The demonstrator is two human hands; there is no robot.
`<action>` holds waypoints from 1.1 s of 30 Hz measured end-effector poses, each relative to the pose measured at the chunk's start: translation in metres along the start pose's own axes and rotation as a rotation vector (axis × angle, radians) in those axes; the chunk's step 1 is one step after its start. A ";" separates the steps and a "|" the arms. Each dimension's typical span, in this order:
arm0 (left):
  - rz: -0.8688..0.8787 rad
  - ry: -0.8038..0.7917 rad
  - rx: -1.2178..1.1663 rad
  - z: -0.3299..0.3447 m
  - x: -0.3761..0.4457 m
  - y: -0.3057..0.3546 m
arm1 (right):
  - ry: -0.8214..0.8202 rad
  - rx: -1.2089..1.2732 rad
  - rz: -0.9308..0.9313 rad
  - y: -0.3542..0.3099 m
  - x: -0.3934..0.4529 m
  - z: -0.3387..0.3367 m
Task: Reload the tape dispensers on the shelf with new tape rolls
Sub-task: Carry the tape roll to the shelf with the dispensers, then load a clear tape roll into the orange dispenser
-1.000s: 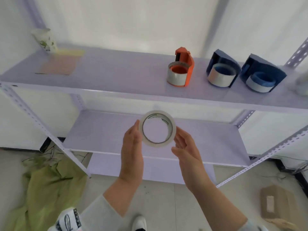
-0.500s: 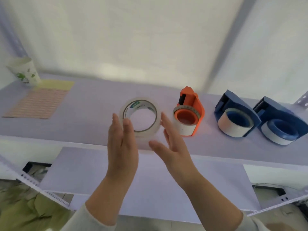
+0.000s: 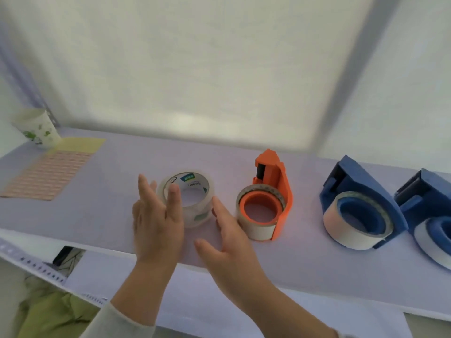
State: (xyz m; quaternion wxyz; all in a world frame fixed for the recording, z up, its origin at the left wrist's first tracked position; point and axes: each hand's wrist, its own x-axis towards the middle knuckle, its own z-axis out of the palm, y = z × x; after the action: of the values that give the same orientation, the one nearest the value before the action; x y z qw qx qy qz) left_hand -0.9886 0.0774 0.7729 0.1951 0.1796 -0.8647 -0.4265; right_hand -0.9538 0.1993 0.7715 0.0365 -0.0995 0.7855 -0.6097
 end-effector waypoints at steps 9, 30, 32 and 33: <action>0.394 -0.074 -0.423 0.008 -0.059 0.034 | 0.406 0.243 -0.093 -0.001 -0.044 -0.019; 0.158 -0.608 -0.513 0.031 -0.044 0.053 | 0.510 0.154 0.046 -0.011 -0.047 -0.074; 0.186 -0.608 -0.657 0.020 -0.046 0.061 | 0.562 0.133 -0.024 -0.013 -0.051 -0.071; 0.224 -0.596 -0.706 0.014 -0.047 0.064 | 0.567 0.107 -0.076 -0.016 -0.053 -0.069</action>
State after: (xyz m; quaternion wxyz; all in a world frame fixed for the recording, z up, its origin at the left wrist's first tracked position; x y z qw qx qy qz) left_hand -0.9639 0.1460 0.8085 0.0324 -0.1222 -0.6991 -0.7037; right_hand -0.9122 0.2715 0.8005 -0.2023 0.0476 0.7267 -0.6548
